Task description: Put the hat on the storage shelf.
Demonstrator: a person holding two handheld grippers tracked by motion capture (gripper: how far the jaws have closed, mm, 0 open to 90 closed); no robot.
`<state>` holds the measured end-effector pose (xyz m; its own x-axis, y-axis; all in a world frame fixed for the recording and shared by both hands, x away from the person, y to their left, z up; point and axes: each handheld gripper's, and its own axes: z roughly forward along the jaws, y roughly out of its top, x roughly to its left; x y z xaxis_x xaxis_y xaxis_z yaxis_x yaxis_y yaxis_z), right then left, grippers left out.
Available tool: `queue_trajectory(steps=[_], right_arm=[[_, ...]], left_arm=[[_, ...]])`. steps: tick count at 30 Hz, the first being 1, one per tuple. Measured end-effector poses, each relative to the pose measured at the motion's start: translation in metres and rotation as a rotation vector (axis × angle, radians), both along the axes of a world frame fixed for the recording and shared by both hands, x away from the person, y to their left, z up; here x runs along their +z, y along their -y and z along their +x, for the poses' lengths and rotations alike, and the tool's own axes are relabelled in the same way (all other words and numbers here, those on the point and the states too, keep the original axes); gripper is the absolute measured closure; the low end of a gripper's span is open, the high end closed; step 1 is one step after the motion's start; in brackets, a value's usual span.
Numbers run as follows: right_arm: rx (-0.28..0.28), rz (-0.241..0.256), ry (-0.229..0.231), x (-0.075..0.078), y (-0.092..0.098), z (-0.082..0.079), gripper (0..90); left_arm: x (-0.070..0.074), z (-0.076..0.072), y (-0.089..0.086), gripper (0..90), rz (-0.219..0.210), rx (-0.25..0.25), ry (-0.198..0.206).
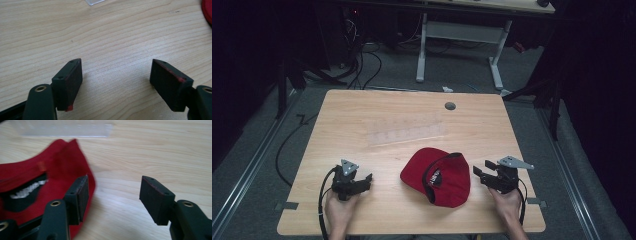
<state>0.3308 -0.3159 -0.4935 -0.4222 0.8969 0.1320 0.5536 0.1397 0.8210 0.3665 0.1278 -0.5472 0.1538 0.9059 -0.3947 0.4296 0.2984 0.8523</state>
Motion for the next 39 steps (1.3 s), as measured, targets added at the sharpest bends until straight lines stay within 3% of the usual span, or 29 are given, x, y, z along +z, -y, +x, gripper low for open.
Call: queue_trajectory(steps=[4, 8, 17, 20, 30, 33, 35, 39], right_arm=[[0.060, -0.005, 0.015, 0.003, -0.016, 0.005, 31.4], [0.079, -0.006, 0.013, 0.004, -0.027, 0.015, 29.4], [0.137, -0.030, -0.043, 0.000, -0.051, 0.045, 26.6], [0.151, -0.022, -0.045, -0.002, -0.053, 0.050, 26.7], [0.204, -0.023, -0.117, -0.015, -0.066, 0.068, 27.8], [0.225, -0.010, -0.164, -0.026, -0.068, 0.074, 31.1], [0.227, -0.009, -0.172, -0.028, -0.068, 0.074, 32.5], [0.238, -0.028, -0.169, -0.031, -0.068, 0.071, 50.9]], left_arm=[[0.000, 0.000, 0.000, 26.5, 0.000, 0.000, 0.001], [0.000, 0.000, 0.000, 26.5, 0.001, -0.001, 0.001], [0.000, 0.000, 0.000, 26.5, 0.001, -0.001, 0.001], [0.000, 0.000, 0.000, 26.5, 0.001, -0.002, 0.000], [0.000, 0.000, 0.000, 26.5, 0.002, -0.001, 0.000], [0.000, 0.000, 0.000, 26.6, 0.001, -0.001, 0.000], [0.000, 0.000, 0.000, 26.9, 0.001, -0.002, 0.000], [0.000, 0.000, 0.001, 29.1, 0.003, -0.007, 0.006]])
